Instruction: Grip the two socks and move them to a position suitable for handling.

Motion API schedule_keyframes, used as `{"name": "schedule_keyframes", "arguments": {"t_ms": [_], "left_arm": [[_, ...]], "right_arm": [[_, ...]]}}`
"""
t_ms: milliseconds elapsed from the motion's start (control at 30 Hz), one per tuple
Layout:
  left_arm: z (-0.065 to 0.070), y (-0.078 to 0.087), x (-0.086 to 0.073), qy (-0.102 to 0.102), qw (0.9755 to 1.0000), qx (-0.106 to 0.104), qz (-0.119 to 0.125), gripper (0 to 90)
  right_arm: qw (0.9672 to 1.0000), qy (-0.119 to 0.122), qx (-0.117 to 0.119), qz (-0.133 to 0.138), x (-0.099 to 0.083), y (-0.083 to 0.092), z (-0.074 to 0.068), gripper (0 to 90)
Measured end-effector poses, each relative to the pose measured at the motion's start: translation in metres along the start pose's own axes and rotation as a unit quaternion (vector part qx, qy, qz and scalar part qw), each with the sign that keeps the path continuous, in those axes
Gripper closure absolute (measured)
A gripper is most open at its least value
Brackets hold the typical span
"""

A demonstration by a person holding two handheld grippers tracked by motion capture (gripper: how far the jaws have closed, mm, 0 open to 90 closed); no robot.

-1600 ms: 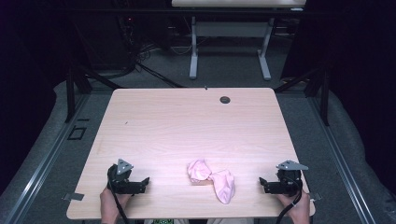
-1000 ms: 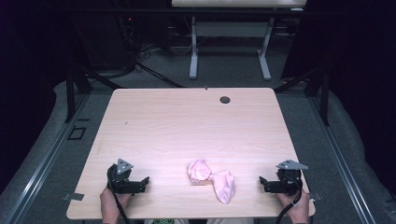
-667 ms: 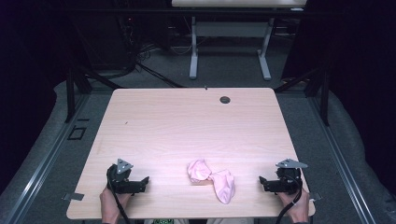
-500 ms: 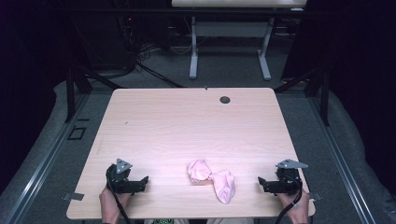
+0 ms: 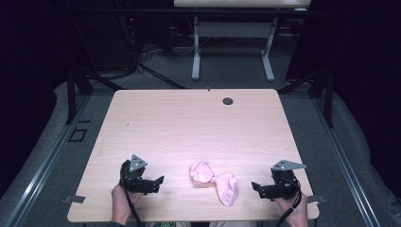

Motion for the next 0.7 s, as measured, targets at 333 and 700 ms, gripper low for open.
{"name": "schedule_keyframes", "arguments": {"t_ms": [333, 700], "left_arm": [[0.045, -0.021, 0.028, -0.058, 0.9964, -0.055, -0.030, 3.6], [0.090, -0.052, 0.055, -0.127, 0.9832, -0.103, -0.080, 16.2]], "right_arm": [[0.9992, 0.028, 0.016, -0.021, 0.004, -0.008, -0.026, 4.2], [0.9991, 0.029, 0.019, -0.026, 0.003, -0.011, -0.027, 4.2]]}}
Point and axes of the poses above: each handheld gripper's, and its own axes: y roughly backward along the jaws, x roughly out of its top, z roughly to its right, the point moved 9 cm from there along -y, roughly forward along the jaws, and after that the axes turned 3 degrees about -z, right-handed, at the moved point
